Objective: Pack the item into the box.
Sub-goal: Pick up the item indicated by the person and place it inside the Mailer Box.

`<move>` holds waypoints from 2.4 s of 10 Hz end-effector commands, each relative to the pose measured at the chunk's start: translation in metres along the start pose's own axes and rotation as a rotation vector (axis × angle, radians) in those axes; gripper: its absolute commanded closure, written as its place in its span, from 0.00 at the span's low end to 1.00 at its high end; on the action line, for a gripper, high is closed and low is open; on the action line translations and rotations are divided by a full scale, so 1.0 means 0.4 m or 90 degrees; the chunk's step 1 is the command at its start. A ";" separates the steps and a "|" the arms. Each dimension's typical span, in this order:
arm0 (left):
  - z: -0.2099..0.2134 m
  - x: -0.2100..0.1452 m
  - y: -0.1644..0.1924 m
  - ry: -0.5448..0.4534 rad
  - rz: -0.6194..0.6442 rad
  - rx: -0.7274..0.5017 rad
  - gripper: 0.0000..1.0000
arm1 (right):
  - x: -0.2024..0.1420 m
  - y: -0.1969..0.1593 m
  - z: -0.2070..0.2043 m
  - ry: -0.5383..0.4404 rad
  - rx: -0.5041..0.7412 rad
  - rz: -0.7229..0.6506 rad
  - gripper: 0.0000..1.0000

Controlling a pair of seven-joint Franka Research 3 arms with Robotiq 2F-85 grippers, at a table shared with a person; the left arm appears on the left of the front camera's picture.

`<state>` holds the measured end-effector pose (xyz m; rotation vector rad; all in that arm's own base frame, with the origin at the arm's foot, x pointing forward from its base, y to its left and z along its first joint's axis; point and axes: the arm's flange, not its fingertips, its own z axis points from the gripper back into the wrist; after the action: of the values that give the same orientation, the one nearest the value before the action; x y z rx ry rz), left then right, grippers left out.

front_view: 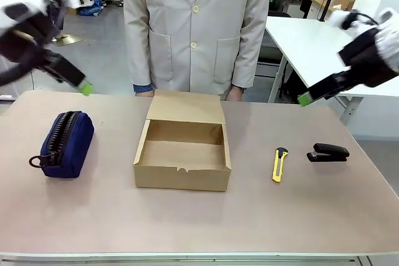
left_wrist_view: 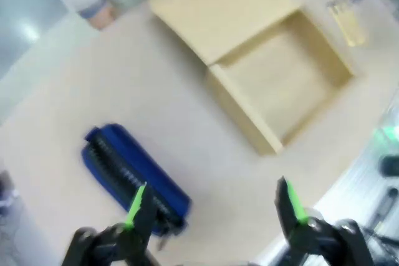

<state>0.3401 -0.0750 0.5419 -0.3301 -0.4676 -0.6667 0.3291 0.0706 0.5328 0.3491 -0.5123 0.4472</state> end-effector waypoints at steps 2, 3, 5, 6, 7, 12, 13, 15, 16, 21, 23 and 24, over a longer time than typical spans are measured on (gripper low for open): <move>0.203 -0.124 0.220 0.018 0.269 -0.354 0.00 | -0.130 -0.210 0.237 -0.123 0.366 -0.340 0.00; 0.228 -0.190 0.299 -0.070 0.349 -0.435 0.00 | -0.192 -0.284 0.263 -0.195 0.429 -0.400 0.00; 0.223 -0.317 0.409 -0.163 0.468 -0.499 0.00 | -0.287 -0.404 0.263 -0.257 0.497 -0.518 0.00; 0.209 -0.358 0.433 -0.222 0.496 -0.542 0.00 | -0.314 -0.442 0.245 -0.267 0.510 -0.555 0.00; 0.191 -0.360 0.436 -0.246 0.559 -0.491 0.00 | -0.312 -0.445 0.222 -0.276 0.480 -0.566 0.00; 0.255 -0.397 0.418 -0.135 0.396 -0.473 0.00 | -0.340 -0.427 0.300 -0.199 0.449 -0.439 0.00; 0.255 -0.397 0.418 -0.135 0.396 -0.473 0.00 | -0.340 -0.427 0.300 -0.199 0.449 -0.439 0.00; 0.255 -0.397 0.418 -0.135 0.396 -0.473 0.00 | -0.340 -0.427 0.300 -0.199 0.449 -0.439 0.00; 0.255 -0.397 0.418 -0.135 0.396 -0.473 0.00 | -0.340 -0.427 0.300 -0.199 0.449 -0.439 0.00; 0.255 -0.397 0.418 -0.135 0.396 -0.473 0.00 | -0.340 -0.427 0.300 -0.199 0.449 -0.439 0.00; 0.250 -0.392 0.418 -0.135 0.414 -0.471 0.00 | -0.340 -0.427 0.300 -0.199 0.449 -0.439 0.00; 0.200 -0.351 0.377 -0.061 0.407 -0.387 0.00 | -0.340 -0.427 0.300 -0.199 0.449 -0.439 0.00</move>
<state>0.3155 0.1664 0.5192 -1.1538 -0.2491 -0.1405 0.2569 -0.1687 0.5207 1.2323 -0.4653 -0.1470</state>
